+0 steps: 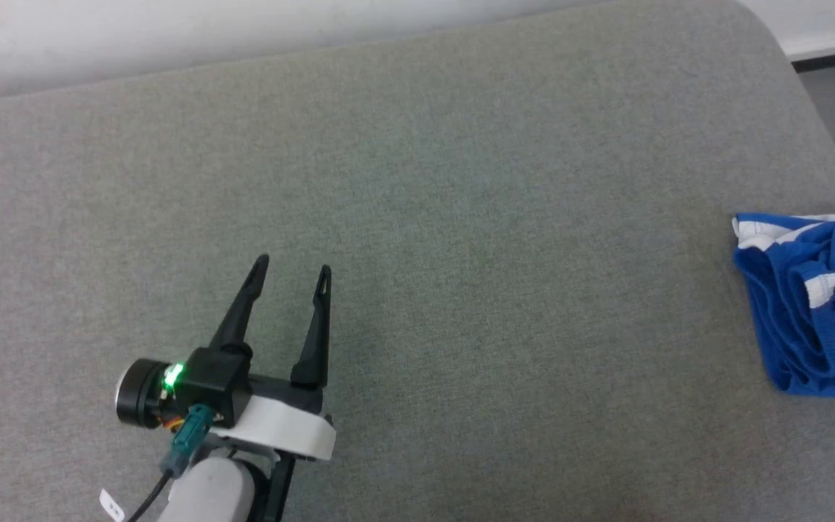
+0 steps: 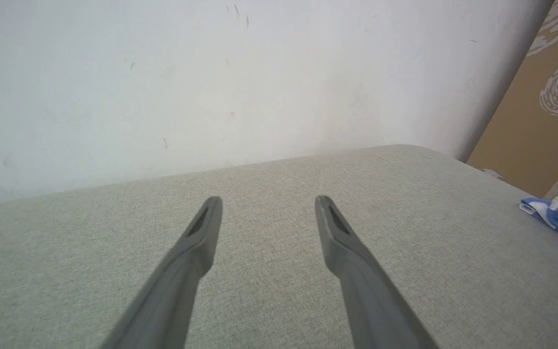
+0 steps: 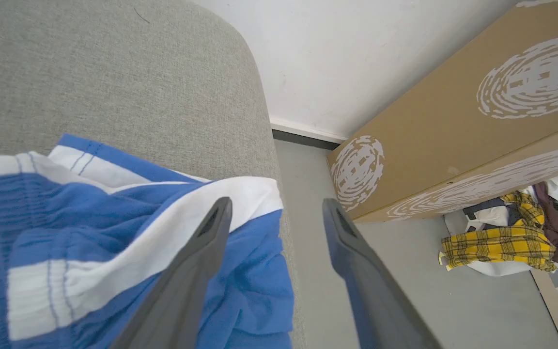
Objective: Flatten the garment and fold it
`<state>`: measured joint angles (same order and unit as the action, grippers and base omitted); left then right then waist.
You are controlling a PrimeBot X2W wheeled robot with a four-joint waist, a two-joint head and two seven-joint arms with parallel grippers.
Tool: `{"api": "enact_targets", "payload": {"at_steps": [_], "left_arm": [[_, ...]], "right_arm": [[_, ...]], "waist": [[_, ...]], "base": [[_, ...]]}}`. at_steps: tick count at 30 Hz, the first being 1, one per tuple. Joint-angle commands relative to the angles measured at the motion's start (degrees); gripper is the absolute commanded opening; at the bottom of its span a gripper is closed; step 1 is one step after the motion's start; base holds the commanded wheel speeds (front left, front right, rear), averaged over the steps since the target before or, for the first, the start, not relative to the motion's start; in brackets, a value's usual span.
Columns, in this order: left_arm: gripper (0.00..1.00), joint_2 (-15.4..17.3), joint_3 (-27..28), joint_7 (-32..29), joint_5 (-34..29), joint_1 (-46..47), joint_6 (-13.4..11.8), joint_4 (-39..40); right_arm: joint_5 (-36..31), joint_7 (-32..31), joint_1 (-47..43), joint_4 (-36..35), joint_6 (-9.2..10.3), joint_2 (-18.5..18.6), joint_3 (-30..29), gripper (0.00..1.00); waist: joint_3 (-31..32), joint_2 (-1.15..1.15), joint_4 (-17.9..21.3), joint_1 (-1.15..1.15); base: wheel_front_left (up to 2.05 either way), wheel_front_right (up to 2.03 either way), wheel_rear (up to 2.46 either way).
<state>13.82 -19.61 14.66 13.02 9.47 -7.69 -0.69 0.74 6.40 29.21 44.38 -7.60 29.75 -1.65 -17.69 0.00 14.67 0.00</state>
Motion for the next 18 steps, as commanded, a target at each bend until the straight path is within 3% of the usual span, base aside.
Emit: {"api": "enact_targets", "payload": {"at_steps": [1, 8, 18], "left_arm": [[1.00, -0.34, 0.42, 0.28, 0.44, -1.34, -0.33, -0.42], [1.00, -2.11, 0.89, 0.32, 1.39, -3.57, -0.33, -0.94], [1.00, -3.46, 3.35, 0.33, 1.91, -6.78, -0.32, -1.70]], "right_arm": [[-1.53, 2.21, -1.63, -0.63, 0.11, -1.87, -1.06, 1.00], [-1.79, 4.85, -6.59, -8.10, 0.11, -7.54, -0.34, 1.00], [4.52, 2.48, -14.70, -20.89, 0.11, -17.14, 6.27, 1.00]], "waist": [[3.03, 0.00, -0.32, 0.00], [8.28, 0.00, -2.84, 0.00], [12.22, 0.00, -9.91, 0.00]], "base": [[0.00, 0.00, 0.00], [0.00, 0.00, 0.00], [0.00, 0.00, 0.00]]}}
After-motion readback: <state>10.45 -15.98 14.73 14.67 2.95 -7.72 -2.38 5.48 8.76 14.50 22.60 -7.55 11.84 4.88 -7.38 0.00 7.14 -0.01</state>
